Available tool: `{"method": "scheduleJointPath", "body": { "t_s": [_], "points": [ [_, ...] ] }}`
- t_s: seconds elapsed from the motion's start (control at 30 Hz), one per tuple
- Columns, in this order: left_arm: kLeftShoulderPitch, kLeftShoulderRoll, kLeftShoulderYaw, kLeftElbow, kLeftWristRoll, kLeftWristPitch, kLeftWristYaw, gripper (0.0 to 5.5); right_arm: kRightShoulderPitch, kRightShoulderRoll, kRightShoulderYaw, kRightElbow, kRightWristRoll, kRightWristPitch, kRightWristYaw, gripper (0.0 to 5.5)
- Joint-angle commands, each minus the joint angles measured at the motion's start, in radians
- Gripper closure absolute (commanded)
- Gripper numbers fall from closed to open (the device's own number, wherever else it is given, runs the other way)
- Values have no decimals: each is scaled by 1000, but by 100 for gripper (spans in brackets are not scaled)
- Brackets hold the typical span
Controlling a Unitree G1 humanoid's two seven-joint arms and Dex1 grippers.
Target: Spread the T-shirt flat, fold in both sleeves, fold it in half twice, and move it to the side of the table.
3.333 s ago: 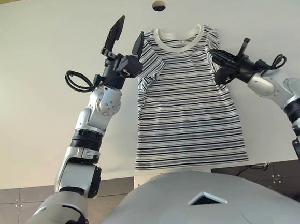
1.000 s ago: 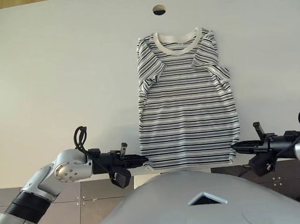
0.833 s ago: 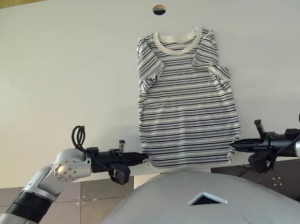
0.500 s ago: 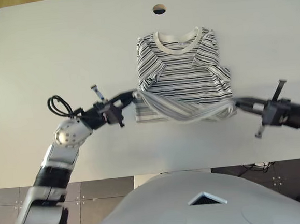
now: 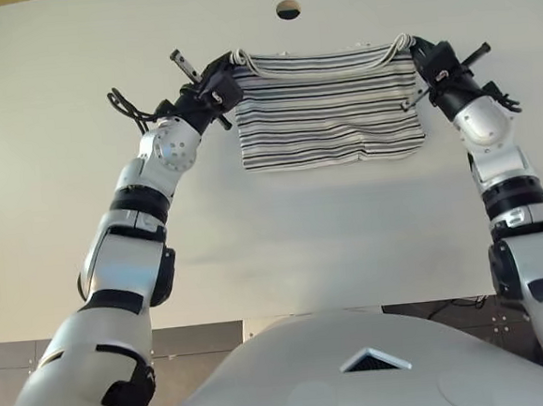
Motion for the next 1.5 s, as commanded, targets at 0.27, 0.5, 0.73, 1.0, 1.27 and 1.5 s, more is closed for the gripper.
{"method": "scheduleJointPath", "body": {
  "t_s": [0.27,0.5,0.73,1.0,1.27,1.5],
  "points": [
    [-86,-80,-41,179,46,111,90,422,-180,57,59,291,-109,19,-135,411],
    [-143,-102,31,211,-16,228,132,300,-274,85,44,367,-104,85,-164,276],
    [-211,-123,83,239,-50,381,160,193,-373,110,-11,416,-62,206,-183,233],
    [-54,-16,189,197,-135,274,236,68,-109,-5,13,186,-81,-82,-99,233],
    [128,-12,230,-10,-176,-2,318,36,363,-303,100,-616,-210,-104,214,233],
    [265,-20,213,-306,-138,3,325,36,292,-374,161,-618,-441,-38,215,233]
  ]
}}
